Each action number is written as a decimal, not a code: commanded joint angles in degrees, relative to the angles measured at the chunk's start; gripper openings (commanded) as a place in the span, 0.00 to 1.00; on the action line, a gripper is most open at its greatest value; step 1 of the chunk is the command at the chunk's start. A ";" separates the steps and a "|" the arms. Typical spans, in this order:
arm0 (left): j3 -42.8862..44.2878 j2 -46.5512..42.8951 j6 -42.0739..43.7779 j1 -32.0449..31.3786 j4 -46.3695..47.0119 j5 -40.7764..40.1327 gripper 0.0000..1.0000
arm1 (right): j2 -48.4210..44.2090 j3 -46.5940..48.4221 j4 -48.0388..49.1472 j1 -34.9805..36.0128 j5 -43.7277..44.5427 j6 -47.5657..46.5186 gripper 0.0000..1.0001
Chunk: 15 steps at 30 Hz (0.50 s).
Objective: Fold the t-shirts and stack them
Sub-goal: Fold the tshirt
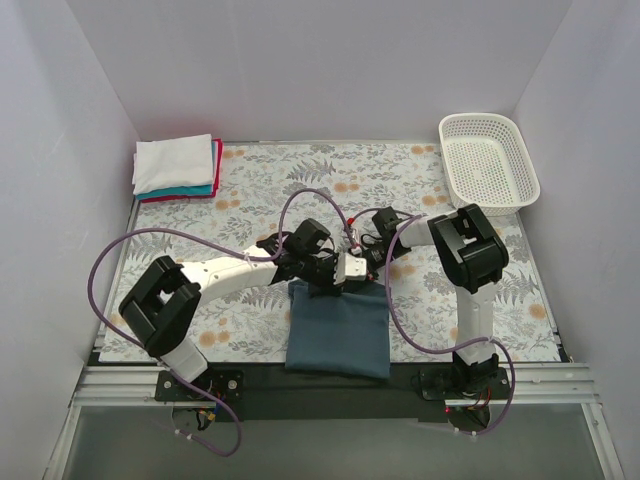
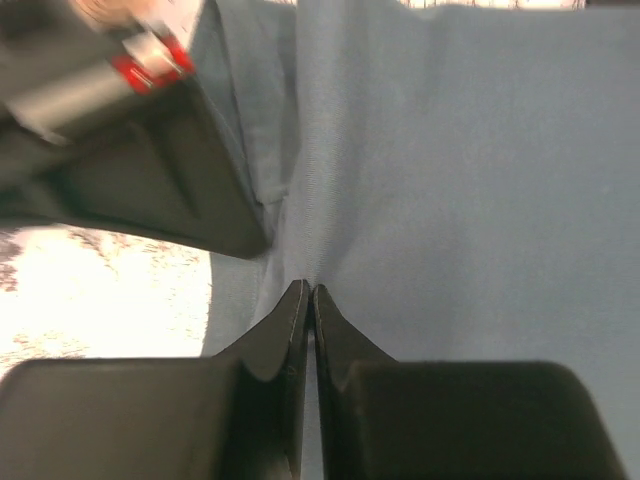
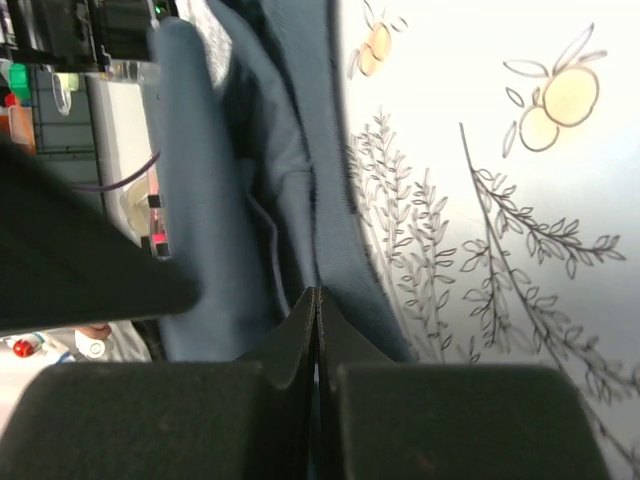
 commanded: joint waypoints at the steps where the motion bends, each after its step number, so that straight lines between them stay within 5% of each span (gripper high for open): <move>1: 3.01 -4.02 -0.63 0.09 0.19 -0.41 0.00 | 1.97 -0.67 1.58 0.73 -1.62 0.26 0.01; 15: 9.08 1.96 4.99 5.45 2.39 -2.96 0.00 | 1.80 -1.11 1.59 1.00 -0.13 -0.01 0.01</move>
